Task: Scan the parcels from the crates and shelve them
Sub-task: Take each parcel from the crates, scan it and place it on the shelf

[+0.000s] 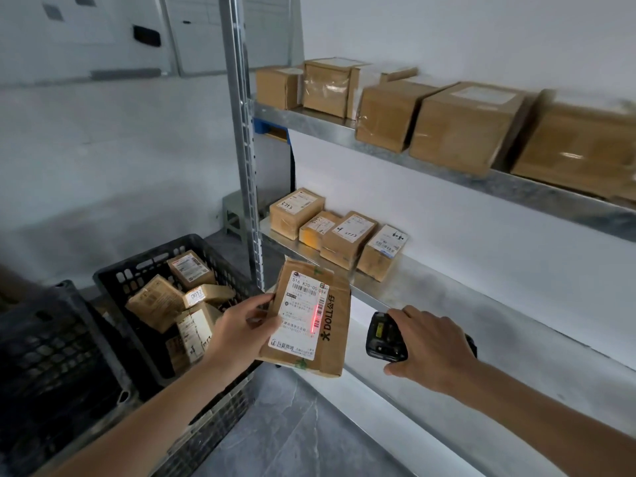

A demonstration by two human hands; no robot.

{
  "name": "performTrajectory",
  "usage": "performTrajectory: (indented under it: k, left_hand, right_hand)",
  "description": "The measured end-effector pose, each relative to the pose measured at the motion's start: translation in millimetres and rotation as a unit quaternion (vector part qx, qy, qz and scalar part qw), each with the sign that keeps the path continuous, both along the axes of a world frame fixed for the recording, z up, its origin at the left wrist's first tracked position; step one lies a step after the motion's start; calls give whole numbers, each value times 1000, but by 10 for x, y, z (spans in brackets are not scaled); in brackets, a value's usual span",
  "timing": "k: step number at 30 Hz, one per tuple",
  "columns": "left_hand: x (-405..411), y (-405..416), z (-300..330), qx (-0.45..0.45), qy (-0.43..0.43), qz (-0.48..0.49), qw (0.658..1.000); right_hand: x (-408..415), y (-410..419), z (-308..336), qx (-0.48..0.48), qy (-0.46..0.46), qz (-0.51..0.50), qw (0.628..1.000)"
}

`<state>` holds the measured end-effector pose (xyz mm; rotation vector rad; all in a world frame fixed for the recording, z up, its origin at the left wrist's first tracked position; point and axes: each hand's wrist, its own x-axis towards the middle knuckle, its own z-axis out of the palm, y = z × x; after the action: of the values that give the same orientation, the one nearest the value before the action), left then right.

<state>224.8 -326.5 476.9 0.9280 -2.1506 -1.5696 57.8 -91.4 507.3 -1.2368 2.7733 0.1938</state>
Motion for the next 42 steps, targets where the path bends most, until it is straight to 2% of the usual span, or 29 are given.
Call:
performTrajectory:
  k: [7, 15, 18, 22, 26, 34, 38, 42]
  left_hand:
    - [10, 217, 44, -21, 6, -8, 1000]
    - [-28, 331, -5, 17, 22, -28, 999]
    - [-72, 397, -36, 39, 28, -33, 998]
    - [-179, 532, -65, 67, 35, -40, 996]
    - [-358, 685, -88, 101, 40, -50, 993]
    - [-865, 897, -242, 144, 39, -67, 987]
    - [-1180, 961, -325, 144, 28, -147, 978]
    - [-1494, 942, -403, 101, -5, -255, 962]
  right_hand:
    - [33, 245, 49, -1, 6, -8, 1000]
    - [54, 420, 44, -27, -11, -27, 999]
    - [54, 496, 38, -85, -75, -57, 992]
    - [100, 602, -74, -201, -206, -84, 954]
    - [138, 686, -221, -283, -250, -87, 922]
    - [-63, 882, -376, -353, -189, -135, 906]
    - [-290, 996, -451, -336, -166, -180, 910]
    - [-533, 1052, -553, -328, -148, -216, 908]
